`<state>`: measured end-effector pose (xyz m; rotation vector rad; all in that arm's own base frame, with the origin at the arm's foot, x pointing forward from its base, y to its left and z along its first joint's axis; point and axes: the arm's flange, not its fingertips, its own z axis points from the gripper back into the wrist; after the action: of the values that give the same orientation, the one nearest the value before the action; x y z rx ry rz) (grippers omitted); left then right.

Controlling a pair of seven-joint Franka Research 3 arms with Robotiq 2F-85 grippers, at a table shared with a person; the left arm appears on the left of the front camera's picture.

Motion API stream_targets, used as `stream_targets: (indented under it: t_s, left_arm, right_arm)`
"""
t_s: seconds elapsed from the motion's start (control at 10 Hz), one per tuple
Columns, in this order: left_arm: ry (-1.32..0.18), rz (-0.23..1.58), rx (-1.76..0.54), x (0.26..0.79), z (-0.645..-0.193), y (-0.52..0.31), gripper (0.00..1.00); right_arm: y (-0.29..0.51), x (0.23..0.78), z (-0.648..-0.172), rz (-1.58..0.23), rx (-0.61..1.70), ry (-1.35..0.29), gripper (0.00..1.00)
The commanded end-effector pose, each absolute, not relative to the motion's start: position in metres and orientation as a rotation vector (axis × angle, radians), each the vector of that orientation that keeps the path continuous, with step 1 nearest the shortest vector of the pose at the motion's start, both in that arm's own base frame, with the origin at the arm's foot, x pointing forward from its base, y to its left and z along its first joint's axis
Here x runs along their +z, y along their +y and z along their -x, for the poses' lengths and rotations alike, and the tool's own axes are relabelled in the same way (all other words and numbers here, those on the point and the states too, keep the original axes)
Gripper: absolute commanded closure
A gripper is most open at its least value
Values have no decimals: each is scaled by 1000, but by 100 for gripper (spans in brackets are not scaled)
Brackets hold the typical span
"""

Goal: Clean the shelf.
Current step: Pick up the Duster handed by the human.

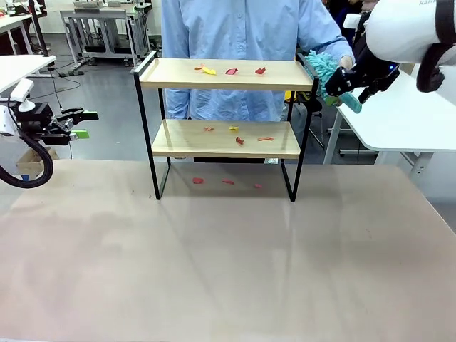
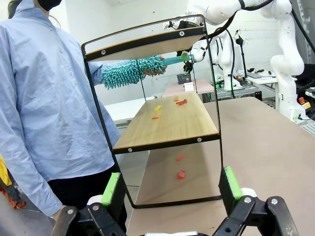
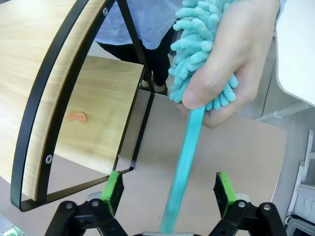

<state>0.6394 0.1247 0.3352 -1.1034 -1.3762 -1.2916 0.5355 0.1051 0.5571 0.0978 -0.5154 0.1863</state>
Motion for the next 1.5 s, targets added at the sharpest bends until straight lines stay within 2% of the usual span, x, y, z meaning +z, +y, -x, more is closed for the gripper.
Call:
stream_targets:
  t_s: [0.0,0.1,0.3,0.4,0.5,0.6,1.0,1.4]
  left_arm:
    - [-1381,1094,-1300,338,-639,124,0]
    - [-1381,1094,-1300,338,-639,124,0]
    - [-1381,1094,-1300,338,-639,124,0]
    - [-1381,1094,-1300,338,-639,124,0]
    - [-1381,1094,-1300,338,-639,124,0]
    - [-1381,1094,-1300,338,-639,124,0]
    - [-1381,1094,-1300,338,-639,124,0]
    - [-1381,1094,-1300,338,-639,124,0]
  right_arm:
    - [111,565,-535,-69,137,-516,59]
    - [110,565,-534,-57,127,-513,100]
    - [110,565,-532,-36,111,-517,100]
    - [109,565,-531,-10,90,-517,86]
    - [109,565,-531,7,83,-516,96]
    - [109,565,-531,17,73,-515,100]
    - [108,565,-530,57,54,-491,100]
    - [102,561,-530,18,87,-504,100]
